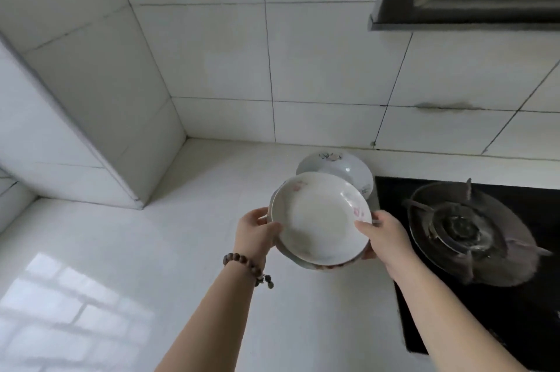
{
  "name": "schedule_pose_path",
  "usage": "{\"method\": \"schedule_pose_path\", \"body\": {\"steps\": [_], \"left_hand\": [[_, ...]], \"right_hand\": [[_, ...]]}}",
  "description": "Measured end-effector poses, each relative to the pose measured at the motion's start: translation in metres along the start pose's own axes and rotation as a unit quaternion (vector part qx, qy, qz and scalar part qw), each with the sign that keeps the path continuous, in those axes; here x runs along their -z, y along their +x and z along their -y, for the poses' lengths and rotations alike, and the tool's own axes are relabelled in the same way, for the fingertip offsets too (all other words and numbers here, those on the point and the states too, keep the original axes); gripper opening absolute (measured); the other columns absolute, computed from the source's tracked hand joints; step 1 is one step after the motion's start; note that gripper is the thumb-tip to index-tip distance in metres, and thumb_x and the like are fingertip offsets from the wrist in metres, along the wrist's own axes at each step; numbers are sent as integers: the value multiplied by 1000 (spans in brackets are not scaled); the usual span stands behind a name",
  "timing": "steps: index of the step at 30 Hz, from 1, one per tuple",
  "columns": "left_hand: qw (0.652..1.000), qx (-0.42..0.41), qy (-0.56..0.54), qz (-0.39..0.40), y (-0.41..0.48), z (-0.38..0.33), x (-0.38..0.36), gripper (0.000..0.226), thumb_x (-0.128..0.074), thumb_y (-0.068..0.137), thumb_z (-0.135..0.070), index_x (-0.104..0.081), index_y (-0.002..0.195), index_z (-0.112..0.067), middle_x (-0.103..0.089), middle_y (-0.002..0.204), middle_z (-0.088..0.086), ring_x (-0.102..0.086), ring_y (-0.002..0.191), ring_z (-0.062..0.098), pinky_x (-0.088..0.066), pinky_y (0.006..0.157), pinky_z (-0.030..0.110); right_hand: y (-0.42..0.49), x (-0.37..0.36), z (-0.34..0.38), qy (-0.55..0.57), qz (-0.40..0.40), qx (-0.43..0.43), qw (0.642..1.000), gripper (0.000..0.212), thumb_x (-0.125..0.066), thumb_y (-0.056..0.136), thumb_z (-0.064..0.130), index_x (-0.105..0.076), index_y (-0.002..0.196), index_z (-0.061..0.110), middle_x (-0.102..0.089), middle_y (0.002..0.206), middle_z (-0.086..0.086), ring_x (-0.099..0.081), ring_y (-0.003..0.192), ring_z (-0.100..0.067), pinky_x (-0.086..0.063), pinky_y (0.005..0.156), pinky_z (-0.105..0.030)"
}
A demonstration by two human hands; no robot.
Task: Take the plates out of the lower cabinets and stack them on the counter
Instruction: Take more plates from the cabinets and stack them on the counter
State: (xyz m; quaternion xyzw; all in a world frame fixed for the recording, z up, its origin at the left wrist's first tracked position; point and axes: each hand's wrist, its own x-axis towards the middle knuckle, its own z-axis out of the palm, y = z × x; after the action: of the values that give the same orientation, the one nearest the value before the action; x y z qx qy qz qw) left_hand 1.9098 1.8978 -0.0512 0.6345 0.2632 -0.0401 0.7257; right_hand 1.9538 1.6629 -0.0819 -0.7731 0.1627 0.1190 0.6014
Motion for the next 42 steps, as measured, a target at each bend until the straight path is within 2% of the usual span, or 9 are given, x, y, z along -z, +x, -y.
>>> {"method": "schedule_pose_path", "body": {"steps": [4,10,19,24,28,31,35,38,42], "left_hand": [[999,2,22,31,49,-22,-11,28,-54,63,8,-72,79,-6,-68,76,16,-60,72,28,-54,79,47],[998,38,5,47,104,-34,-38,38,-53,76,15,-61,109,-3,-71,93,17,-66,82,30,-56,86,47],[997,56,29,37,155,-43,-70,34,-58,74,13,-72,85,-16,-74,78,1,-69,78,19,-58,74,33],[996,52,78,-13,173,-41,-82,30,-63,72,6,-72,98,-5,-73,90,8,-70,88,26,-58,84,41],[992,44,112,-24,178,-36,-89,31,-66,74,1,-70,103,-8,-69,83,-4,-65,77,11,-53,61,22],[992,22,125,-27,180,-33,-95,26,-66,75,-1,-70,95,-17,-66,76,-11,-62,70,3,-43,49,11],[984,0,173,-49,183,-37,-101,34,-62,73,0,-62,58,-30,-64,63,-10,-62,63,12,-56,57,25],[978,-2,201,-57,184,-35,-101,35,-58,73,2,-56,54,-27,-61,68,2,-57,66,22,-57,74,40],[979,1,197,-43,183,-23,-97,17,-54,71,4,-59,63,-11,-55,70,9,-49,68,20,-46,63,34]], "right_hand": [[26,-8,16,10,-50,-1,999,16,-62,84,17,-60,100,19,-64,102,-9,-63,91,-31,-53,47,-28],[60,-2,32,-40,-99,-11,994,14,-60,87,18,-56,101,17,-61,99,-7,-62,90,-26,-61,59,-40],[116,4,47,-196,-122,-5,973,23,-57,88,18,-55,106,3,-61,100,-11,-55,80,-21,-37,49,-24],[137,2,49,-210,-126,-24,969,30,-58,89,17,-56,113,-1,-63,107,-15,-55,83,-24,-34,49,-22],[147,0,47,-238,-130,-38,962,34,-59,90,17,-55,118,-1,-61,115,-16,-60,98,-29,-35,48,-19],[151,0,42,-255,-134,-37,957,30,-59,91,17,-56,114,-1,-62,114,-16,-57,89,-24,-33,47,-18],[154,-1,38,-265,-144,-35,953,27,-59,91,17,-56,112,1,-61,112,-15,-56,87,-23,-33,47,-18],[155,-3,38,-263,-150,-40,952,31,-59,90,16,-54,117,2,-60,116,-15,-60,98,-29,-33,47,-19],[153,-6,37,-280,-149,-40,947,31,-58,90,16,-53,117,2,-59,117,-15,-60,99,-31,-31,46,-20]]}}
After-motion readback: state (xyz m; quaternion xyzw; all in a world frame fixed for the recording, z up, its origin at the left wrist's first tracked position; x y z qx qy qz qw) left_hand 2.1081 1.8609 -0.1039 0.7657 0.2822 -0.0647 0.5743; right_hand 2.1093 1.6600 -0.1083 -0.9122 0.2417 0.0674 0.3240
